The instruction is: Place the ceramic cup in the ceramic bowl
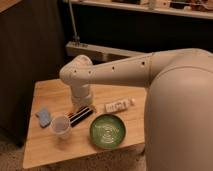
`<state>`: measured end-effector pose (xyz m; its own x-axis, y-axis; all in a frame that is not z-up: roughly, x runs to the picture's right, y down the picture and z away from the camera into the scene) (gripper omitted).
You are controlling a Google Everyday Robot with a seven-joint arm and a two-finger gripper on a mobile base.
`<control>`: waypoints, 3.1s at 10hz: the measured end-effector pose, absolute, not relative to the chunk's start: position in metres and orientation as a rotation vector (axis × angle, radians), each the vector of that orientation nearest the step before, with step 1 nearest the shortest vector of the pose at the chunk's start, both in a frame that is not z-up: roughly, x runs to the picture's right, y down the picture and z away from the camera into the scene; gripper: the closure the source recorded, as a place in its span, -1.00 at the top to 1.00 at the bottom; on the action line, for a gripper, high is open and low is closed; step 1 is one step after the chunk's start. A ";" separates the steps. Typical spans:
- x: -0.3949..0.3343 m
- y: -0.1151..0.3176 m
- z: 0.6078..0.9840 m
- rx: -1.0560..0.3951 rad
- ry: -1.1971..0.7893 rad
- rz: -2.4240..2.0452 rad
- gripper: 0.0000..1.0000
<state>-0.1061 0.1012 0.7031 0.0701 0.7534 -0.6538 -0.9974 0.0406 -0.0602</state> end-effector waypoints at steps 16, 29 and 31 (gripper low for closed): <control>-0.173 0.133 0.708 -0.810 0.224 1.230 0.30; -0.186 0.124 0.688 -0.860 0.184 1.127 -1.00; -0.162 0.087 0.656 -0.801 0.191 1.209 -1.00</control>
